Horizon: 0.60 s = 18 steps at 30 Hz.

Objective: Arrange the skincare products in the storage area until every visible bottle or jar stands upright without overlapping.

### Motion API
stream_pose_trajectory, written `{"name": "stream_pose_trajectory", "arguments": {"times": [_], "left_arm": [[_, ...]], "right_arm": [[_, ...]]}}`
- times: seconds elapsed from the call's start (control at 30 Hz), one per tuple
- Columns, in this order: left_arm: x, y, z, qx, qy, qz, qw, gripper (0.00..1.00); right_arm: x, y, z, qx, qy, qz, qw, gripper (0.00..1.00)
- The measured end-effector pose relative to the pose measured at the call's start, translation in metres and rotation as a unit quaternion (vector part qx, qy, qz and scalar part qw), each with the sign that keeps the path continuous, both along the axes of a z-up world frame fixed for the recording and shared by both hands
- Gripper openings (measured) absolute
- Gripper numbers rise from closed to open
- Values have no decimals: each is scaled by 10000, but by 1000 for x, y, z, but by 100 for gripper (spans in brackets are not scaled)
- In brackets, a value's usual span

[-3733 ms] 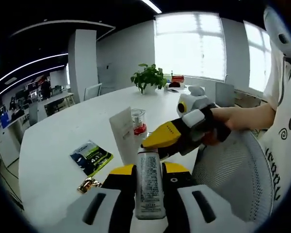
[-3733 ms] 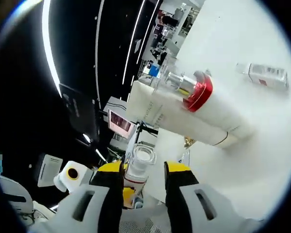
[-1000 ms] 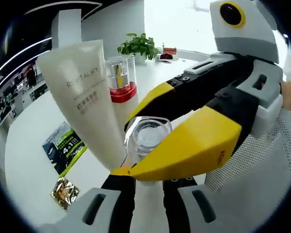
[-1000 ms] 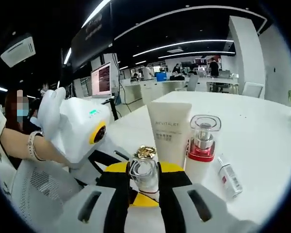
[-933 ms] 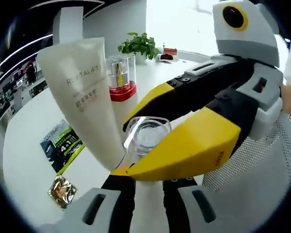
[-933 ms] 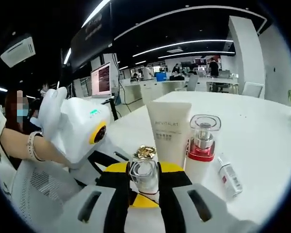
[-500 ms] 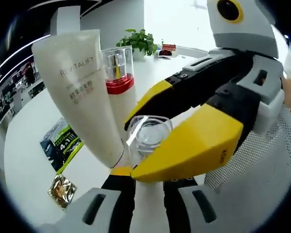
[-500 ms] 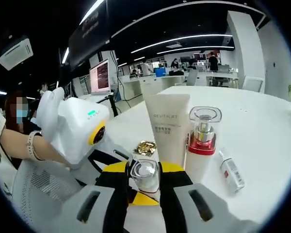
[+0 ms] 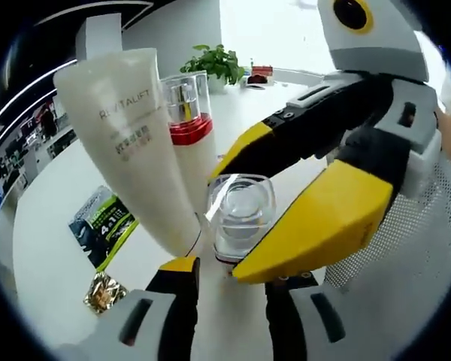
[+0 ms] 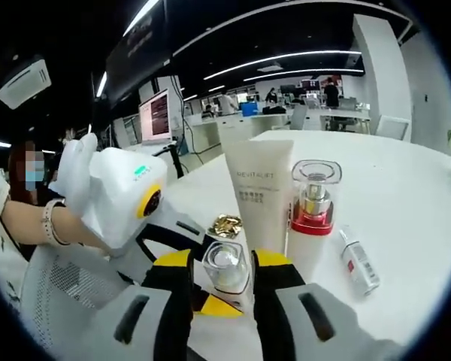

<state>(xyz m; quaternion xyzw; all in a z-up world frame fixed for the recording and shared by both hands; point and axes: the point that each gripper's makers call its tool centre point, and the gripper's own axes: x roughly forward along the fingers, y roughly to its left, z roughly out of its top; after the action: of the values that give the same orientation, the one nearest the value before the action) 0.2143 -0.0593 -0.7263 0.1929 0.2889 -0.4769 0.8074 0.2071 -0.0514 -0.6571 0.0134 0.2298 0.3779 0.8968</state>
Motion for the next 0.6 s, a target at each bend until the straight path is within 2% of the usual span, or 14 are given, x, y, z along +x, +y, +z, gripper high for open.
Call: {"name": "stream_pose_trajectory", "arguments": {"times": [0.07,0.13,0.23,0.4,0.5,0.6], "left_arm": [[-2,5,-5,103,183,7,9998,30],[0,6,-6,122,150,32,9998,30],[-3,8,-8,180,229,36,9996,29],[-7,10,-12,315,369,32,9988,27],[-7,11,-12,356,334,32,9988,27],[-9,11,-11,305,487,86,9983,22]], "right_arm": [[-2,-2,-2,-13,74,5,10000,28],[-3,-4,-3,-74,63,26,9999,29],[-11,-11,-8,-177,232,161,9994,30],[-17,-29,-26,-862,377,367,9949,28],[-13,-29,-28,-984,366,428,9936,26],[-9,-30,-34,-1377,340,653,9877,24]]}}
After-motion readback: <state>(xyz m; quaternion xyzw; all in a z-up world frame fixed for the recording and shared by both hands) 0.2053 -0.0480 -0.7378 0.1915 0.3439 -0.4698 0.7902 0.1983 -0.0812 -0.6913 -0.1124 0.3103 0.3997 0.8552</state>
